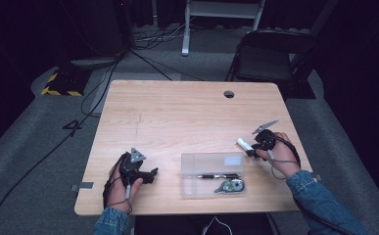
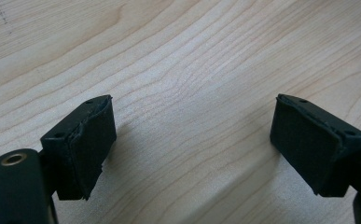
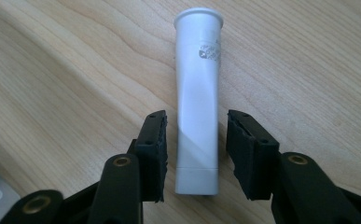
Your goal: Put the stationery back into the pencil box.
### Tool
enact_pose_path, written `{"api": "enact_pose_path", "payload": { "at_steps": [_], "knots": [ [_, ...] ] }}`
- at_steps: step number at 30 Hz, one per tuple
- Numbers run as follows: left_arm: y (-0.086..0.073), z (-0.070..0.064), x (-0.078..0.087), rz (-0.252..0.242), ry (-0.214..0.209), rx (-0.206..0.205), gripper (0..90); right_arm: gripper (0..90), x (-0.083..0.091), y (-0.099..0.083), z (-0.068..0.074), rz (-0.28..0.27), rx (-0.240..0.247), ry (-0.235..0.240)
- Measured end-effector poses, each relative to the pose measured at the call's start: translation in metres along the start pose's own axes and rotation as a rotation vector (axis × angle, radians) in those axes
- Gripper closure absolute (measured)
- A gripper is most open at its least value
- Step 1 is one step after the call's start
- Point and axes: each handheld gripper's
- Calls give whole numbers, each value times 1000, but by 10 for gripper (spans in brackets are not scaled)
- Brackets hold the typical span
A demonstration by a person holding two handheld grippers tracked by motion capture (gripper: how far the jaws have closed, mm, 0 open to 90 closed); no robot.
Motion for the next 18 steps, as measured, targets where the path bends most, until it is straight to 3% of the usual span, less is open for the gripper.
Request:
{"api": "enact_pose_path", "payload": {
  "at_steps": [8, 18],
  "knots": [
    [0, 0, 0, 1, 0, 1, 147, 707, -1, 1, 1, 25, 15, -5],
    [0, 0, 0, 1, 0, 1, 147, 714, 0, 2, 3, 33, 33, -16]
  ]
}}
Point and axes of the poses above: each handheld gripper's, and its own axes: x roughly backward along the jaws, y roughly out of its top, z roughly to its left, and after that the axes turned 3 degrees about x, right-handed
